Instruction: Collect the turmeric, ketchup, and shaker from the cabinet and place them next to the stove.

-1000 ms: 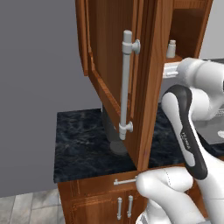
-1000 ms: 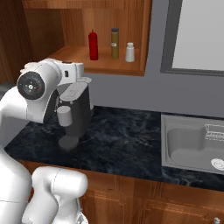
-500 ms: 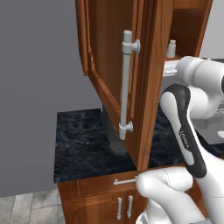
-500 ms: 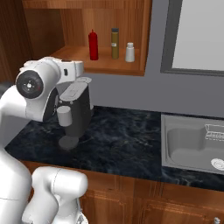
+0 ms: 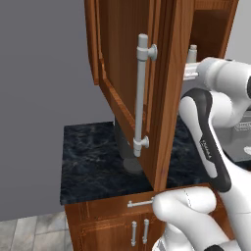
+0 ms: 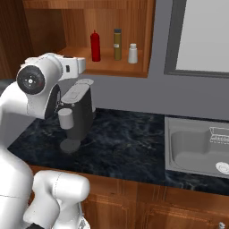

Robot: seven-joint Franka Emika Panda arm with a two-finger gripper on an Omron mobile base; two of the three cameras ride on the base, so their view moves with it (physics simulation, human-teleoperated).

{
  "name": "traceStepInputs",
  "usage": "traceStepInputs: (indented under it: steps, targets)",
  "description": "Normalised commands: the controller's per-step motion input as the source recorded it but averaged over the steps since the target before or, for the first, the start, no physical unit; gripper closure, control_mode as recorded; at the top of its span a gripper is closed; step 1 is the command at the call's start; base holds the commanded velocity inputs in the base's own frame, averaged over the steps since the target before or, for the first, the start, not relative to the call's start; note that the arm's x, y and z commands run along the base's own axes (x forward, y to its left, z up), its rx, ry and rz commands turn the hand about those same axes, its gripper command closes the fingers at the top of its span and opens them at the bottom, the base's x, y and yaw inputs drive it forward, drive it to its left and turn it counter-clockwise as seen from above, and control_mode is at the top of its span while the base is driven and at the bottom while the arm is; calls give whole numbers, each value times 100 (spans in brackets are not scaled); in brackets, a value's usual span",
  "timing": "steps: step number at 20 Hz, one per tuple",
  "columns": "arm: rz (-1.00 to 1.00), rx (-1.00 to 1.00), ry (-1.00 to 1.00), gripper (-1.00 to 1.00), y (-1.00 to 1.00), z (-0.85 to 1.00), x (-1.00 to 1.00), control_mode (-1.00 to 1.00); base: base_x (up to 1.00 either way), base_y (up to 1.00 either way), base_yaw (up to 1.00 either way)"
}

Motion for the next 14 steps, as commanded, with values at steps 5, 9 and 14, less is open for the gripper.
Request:
traceStepInputs:
  steps: [5,9,14]
  targets:
    - [0,0,0,-100,0,10,24,-100,0,0,0]
    - [0,0,0,-100,-5,5,33,-100,0,0,0]
    - [0,0,1,-100,-22,0,52,-100,0,0,0]
